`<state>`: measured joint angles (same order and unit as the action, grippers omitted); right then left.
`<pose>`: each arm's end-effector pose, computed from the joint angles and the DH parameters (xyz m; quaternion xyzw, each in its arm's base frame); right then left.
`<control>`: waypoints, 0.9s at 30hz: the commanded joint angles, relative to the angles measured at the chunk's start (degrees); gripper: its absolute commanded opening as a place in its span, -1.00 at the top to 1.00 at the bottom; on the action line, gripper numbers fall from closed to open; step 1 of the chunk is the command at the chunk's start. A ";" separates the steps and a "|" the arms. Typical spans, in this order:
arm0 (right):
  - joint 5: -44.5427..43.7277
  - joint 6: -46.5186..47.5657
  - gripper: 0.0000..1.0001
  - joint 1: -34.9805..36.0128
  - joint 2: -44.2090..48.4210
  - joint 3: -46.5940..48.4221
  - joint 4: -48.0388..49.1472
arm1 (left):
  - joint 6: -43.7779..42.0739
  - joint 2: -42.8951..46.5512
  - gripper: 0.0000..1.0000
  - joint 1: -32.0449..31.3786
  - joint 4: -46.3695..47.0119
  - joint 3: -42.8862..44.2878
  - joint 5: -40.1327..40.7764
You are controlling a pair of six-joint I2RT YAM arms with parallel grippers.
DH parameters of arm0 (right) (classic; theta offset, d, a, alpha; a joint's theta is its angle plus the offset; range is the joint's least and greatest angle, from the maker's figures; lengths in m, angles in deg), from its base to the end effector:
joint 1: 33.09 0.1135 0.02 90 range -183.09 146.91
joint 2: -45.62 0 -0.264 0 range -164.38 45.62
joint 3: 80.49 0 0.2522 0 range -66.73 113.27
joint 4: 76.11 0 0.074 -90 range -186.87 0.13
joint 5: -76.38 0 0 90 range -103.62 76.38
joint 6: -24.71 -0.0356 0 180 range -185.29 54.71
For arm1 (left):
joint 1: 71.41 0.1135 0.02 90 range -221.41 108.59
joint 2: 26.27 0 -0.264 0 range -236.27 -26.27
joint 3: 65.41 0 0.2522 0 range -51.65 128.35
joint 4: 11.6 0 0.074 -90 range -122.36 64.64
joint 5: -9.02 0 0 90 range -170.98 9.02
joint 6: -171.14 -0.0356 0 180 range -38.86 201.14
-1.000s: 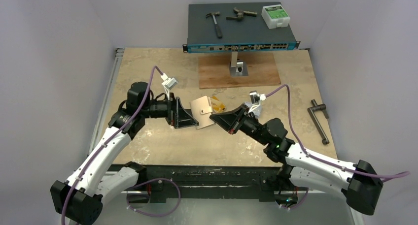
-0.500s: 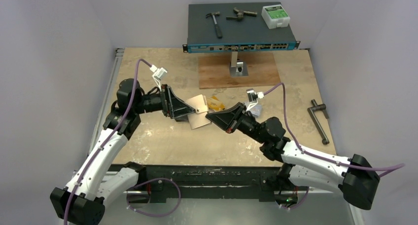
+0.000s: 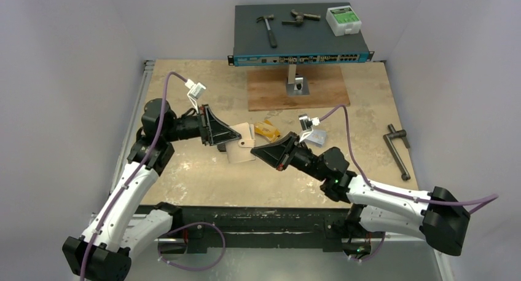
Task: Put the credit cards into the card holder
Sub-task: Pick up the card holder from the center of the board.
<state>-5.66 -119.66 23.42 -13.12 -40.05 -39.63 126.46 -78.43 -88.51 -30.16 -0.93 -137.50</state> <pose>0.1207 0.1914 0.2941 -0.0671 0.5839 0.6885 0.4248 0.1801 -0.0865 0.3656 0.1467 0.7131 -0.6062 0.3202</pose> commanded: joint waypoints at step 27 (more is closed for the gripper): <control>11.01 10.42 -0.66 0.36 -3.16 11.23 -3.99 | 5.48 6.90 0.69 -0.56 1.01 -0.09 -4.29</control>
<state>2.93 -108.47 23.53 -17.23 -30.46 -48.92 129.26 -73.08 -88.80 -30.97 -1.45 -140.62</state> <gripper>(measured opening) 0.902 0.161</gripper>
